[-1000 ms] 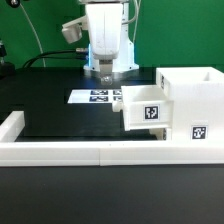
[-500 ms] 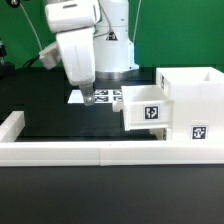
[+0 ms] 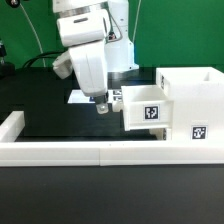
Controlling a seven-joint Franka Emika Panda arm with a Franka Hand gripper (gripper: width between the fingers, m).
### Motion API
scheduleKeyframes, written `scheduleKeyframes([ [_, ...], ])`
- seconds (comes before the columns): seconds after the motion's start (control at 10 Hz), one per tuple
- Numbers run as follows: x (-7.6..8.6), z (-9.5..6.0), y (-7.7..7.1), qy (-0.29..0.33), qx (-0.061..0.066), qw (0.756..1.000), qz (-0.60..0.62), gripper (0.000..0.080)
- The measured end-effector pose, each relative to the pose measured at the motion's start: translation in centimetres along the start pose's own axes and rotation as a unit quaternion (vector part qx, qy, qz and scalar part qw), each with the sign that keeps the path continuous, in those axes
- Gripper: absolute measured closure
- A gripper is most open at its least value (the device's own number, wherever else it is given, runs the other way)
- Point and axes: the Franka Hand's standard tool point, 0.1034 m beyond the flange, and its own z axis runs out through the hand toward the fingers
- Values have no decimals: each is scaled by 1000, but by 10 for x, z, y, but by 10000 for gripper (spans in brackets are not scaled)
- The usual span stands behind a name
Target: Assemble drawer
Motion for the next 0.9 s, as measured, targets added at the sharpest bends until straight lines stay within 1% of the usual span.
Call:
scheduleKeyframes([
  [0.2, 18, 5, 0, 3, 3, 1000, 14, 150],
  [0.5, 34, 9, -1, 7, 6, 999, 31, 150],
  [0.8, 52, 17, -2, 11, 14, 999, 51, 150],
  [0.9, 56, 17, -1, 11, 14, 998, 53, 150],
])
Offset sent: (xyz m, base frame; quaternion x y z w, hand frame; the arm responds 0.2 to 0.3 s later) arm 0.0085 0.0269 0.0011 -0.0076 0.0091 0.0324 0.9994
